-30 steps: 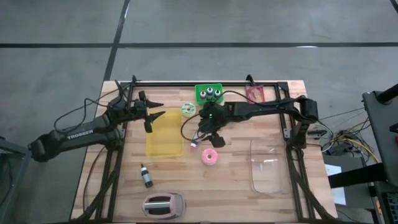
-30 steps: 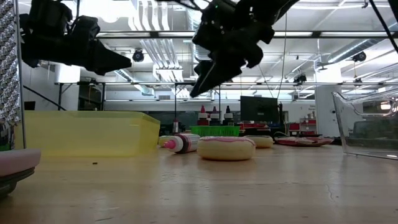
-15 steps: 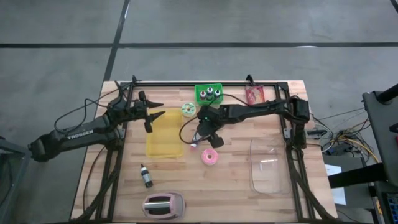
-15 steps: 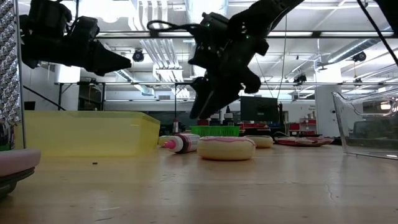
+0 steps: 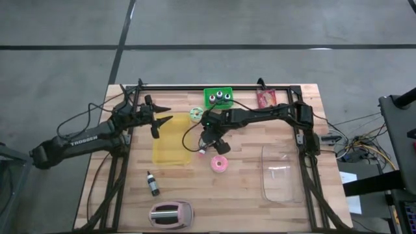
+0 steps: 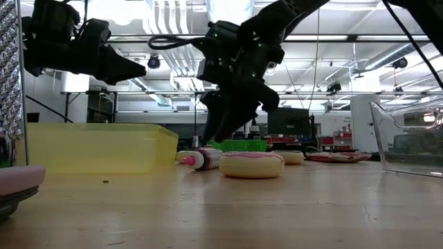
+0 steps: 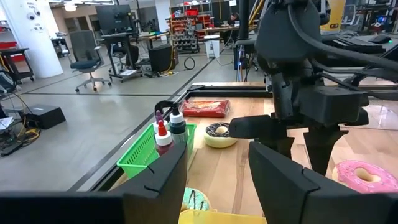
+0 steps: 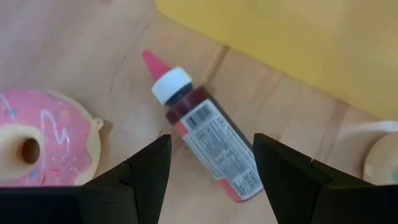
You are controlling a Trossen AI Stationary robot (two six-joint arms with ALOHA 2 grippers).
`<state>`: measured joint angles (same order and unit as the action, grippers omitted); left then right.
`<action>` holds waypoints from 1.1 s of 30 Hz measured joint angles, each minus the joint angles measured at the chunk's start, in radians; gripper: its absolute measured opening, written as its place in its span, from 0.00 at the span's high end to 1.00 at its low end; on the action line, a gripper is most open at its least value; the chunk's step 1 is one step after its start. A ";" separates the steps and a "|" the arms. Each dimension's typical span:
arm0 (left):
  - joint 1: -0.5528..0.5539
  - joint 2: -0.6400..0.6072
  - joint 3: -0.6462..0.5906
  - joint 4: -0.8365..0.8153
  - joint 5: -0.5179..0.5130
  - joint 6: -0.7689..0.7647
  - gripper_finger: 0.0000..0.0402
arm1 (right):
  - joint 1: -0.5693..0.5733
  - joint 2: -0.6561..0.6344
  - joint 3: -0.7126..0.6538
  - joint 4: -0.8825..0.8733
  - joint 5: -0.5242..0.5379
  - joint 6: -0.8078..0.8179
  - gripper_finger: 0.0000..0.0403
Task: Pick & Place Food Item
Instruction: Put the pink food coloring bottle into the green bin
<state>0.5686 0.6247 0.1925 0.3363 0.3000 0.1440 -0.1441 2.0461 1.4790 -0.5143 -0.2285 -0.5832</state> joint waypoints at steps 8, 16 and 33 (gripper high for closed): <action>0.001 0.000 0.000 0.000 0.000 0.000 0.57 | -0.006 0.059 0.055 -0.058 0.024 -0.011 0.44; 0.001 0.000 0.000 -0.001 0.000 0.000 0.57 | -0.006 0.090 0.079 -0.079 0.026 -0.024 0.44; 0.001 0.000 -0.001 -0.002 0.000 0.000 0.57 | -0.004 0.100 0.070 -0.075 0.029 0.032 0.54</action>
<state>0.5694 0.6243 0.1917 0.3340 0.3004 0.1444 -0.1486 2.1460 1.5486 -0.5892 -0.1993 -0.5511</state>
